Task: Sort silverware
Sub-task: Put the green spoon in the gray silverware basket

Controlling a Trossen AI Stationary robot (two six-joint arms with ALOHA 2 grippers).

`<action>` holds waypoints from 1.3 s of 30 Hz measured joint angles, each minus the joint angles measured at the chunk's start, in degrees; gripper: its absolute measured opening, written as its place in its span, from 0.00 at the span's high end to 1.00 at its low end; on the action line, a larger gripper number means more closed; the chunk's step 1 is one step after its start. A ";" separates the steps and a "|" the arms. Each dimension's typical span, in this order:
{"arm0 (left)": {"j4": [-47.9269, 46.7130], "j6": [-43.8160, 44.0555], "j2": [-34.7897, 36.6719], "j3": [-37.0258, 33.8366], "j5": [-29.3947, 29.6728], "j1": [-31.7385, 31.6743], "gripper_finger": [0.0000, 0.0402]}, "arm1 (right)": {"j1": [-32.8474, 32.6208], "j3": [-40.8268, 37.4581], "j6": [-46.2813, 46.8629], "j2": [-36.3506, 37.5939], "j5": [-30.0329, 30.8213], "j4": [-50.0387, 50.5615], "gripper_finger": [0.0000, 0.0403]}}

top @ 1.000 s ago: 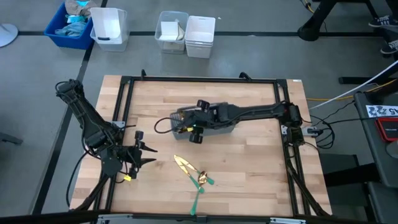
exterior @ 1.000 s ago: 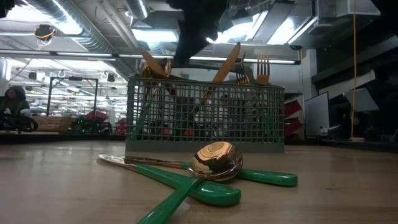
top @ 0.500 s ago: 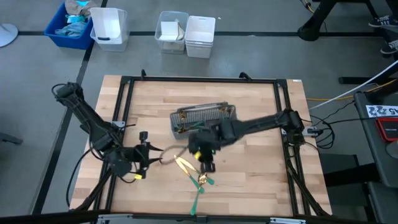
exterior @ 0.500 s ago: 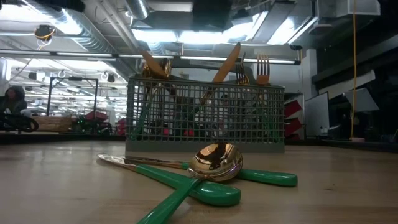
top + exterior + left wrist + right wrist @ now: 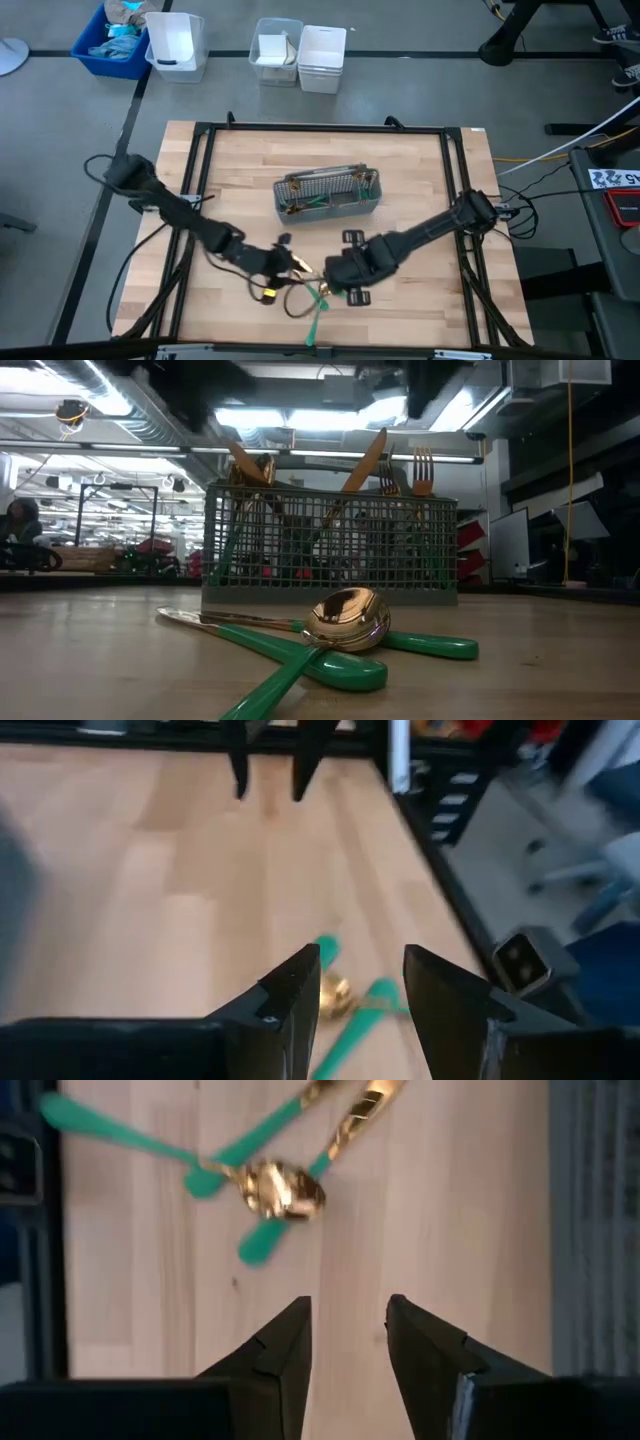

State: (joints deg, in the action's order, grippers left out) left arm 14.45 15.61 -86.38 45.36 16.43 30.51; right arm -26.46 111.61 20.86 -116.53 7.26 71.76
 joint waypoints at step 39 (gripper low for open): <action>24.62 9.48 -31.16 3.86 -11.86 -8.82 0.93 | -12.17 0.02 12.33 0.00 16.53 4.63 0.67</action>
State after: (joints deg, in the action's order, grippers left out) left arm 39.07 25.10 -117.54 49.22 4.57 21.69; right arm -38.63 111.63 33.19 -116.53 23.79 76.39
